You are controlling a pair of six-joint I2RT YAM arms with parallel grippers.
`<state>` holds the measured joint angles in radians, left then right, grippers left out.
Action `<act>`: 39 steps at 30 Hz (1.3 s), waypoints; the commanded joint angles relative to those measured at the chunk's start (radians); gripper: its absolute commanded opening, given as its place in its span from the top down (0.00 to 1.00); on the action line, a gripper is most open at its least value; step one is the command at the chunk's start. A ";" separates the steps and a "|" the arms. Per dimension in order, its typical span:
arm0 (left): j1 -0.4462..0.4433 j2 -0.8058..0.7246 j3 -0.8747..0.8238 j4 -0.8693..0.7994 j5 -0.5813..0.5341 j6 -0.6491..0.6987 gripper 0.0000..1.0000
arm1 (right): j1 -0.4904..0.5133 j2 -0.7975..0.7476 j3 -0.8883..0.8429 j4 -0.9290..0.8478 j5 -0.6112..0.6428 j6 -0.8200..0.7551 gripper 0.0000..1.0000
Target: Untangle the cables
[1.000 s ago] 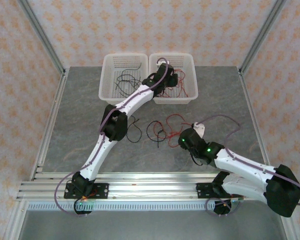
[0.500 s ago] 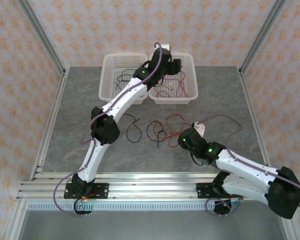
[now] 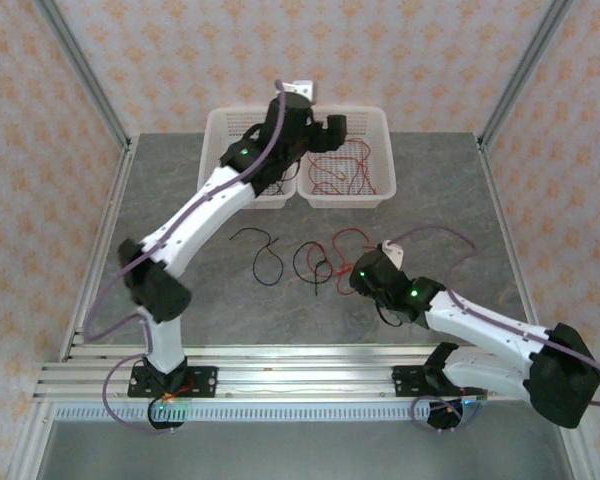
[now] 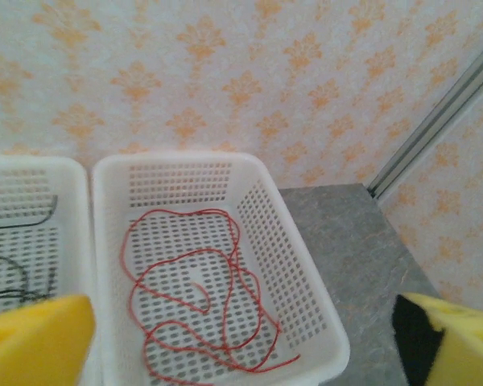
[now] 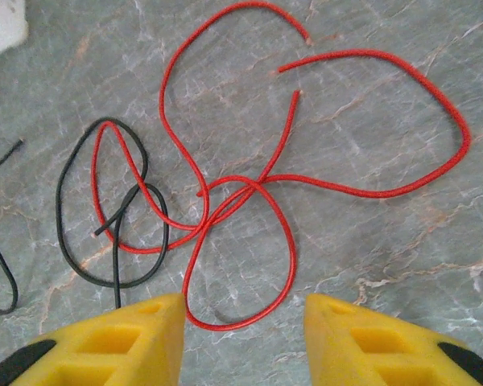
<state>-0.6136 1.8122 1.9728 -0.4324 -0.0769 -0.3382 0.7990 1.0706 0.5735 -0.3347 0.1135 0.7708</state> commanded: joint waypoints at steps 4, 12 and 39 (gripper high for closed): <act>0.026 -0.345 -0.360 0.153 -0.072 -0.031 0.01 | 0.026 0.182 0.142 -0.031 0.026 -0.027 0.57; 0.120 -0.666 -0.799 0.271 0.057 -0.121 0.01 | -0.027 0.441 0.335 -0.081 0.077 -0.180 0.58; 0.132 -0.852 -0.909 0.085 0.027 -0.128 0.10 | -0.080 0.735 0.531 -0.075 0.090 -0.281 0.96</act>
<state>-0.4889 0.9962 1.0592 -0.3054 -0.0319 -0.4492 0.7254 1.8351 1.0870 -0.3973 0.1608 0.4835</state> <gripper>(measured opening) 0.904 0.071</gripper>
